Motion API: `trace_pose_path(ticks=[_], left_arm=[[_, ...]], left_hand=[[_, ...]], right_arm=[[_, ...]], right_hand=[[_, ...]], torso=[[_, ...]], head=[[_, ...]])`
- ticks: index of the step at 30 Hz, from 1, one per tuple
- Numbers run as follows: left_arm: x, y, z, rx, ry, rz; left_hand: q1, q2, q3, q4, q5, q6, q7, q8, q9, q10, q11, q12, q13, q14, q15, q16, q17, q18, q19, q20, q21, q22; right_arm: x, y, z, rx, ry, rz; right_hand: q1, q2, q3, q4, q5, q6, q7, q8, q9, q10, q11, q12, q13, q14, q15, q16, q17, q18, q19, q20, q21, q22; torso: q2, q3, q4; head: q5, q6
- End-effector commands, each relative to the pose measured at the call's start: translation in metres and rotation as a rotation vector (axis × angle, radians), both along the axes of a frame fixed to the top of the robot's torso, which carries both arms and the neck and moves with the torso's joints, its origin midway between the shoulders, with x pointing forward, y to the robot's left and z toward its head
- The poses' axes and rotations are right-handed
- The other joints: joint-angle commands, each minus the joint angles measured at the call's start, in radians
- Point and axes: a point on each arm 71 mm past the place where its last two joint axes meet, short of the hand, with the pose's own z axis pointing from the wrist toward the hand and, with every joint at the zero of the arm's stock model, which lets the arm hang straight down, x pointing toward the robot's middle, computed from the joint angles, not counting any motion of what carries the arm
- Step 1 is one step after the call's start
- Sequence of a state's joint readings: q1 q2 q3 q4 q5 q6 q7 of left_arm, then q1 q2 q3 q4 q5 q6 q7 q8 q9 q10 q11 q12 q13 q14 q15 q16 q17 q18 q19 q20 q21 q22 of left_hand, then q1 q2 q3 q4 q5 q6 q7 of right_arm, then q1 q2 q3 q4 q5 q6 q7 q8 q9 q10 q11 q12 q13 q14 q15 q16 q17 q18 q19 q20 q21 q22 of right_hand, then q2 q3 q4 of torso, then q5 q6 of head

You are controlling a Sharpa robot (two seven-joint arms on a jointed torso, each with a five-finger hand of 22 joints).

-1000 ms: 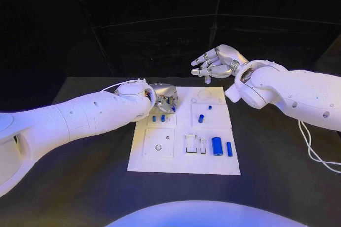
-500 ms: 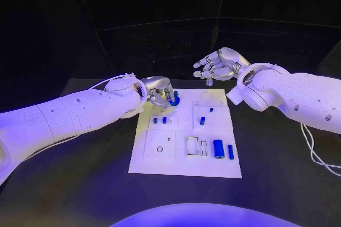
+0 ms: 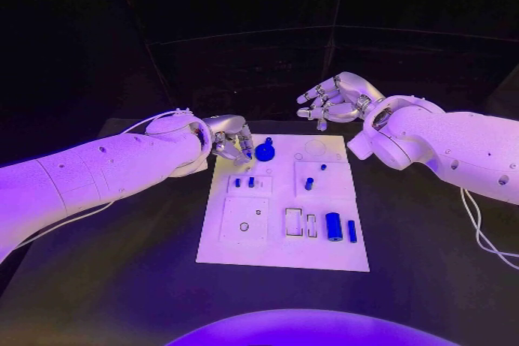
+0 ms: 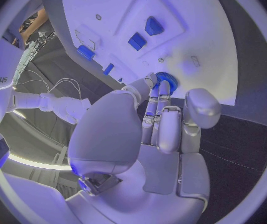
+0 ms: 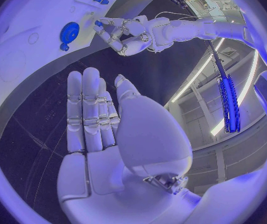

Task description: Assemble the parts on the task board

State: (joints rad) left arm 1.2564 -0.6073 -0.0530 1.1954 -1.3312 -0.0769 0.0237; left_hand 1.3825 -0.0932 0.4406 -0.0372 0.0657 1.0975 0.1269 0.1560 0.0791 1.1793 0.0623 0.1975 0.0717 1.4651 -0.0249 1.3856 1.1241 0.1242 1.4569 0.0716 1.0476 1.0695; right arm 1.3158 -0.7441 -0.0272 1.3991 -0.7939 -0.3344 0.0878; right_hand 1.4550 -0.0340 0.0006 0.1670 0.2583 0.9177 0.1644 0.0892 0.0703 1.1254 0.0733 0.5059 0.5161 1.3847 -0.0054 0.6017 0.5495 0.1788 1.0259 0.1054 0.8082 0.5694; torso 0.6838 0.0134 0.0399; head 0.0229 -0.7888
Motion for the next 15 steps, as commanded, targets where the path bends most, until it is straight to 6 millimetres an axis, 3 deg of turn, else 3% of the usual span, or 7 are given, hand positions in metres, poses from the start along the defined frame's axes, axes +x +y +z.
trace_pose_path(ticks=[1, 15], left_arm=[[-0.001, -0.001, -0.005, 0.006, 0.051, -0.006], [0.001, -0.002, -0.015, 0.04, 0.066, -0.002]], left_hand=[[-0.011, 0.002, 0.007, 0.001, -0.003, 0.008, -0.001, -0.004, -0.001, 0.008, -0.002, -0.004, -0.001, 0.027, 0.0, 0.002, -0.001, -0.014, 0.006, 0.0, 0.003, 0.001], [-0.011, 0.001, 0.008, 0.0, -0.003, 0.008, -0.001, -0.005, -0.001, 0.009, -0.002, -0.005, -0.001, 0.027, 0.0, 0.003, -0.001, -0.014, 0.005, 0.0, 0.001, 0.0]], right_arm=[[0.0, 0.001, 0.001, 0.004, -0.004, 0.011], [0.0, 0.001, 0.001, 0.004, -0.003, 0.012]], right_hand=[[-0.001, 0.003, -0.001, 0.005, 0.007, -0.005, 0.0, 0.006, 0.0, -0.008, 0.001, 0.001, -0.001, 0.004, 0.004, -0.006, 0.001, 0.005, 0.0, 0.003, -0.006, -0.001], [0.0, 0.003, -0.001, 0.005, 0.007, -0.005, 0.0, 0.006, 0.0, -0.008, 0.001, 0.001, -0.001, 0.005, 0.004, -0.006, 0.001, 0.005, 0.0, 0.003, -0.007, -0.001]], torso=[[0.0, 0.0, -0.0022], [0.0, 0.0005, -0.002]], head=[[0.002, -0.001], [0.0, -0.006]])
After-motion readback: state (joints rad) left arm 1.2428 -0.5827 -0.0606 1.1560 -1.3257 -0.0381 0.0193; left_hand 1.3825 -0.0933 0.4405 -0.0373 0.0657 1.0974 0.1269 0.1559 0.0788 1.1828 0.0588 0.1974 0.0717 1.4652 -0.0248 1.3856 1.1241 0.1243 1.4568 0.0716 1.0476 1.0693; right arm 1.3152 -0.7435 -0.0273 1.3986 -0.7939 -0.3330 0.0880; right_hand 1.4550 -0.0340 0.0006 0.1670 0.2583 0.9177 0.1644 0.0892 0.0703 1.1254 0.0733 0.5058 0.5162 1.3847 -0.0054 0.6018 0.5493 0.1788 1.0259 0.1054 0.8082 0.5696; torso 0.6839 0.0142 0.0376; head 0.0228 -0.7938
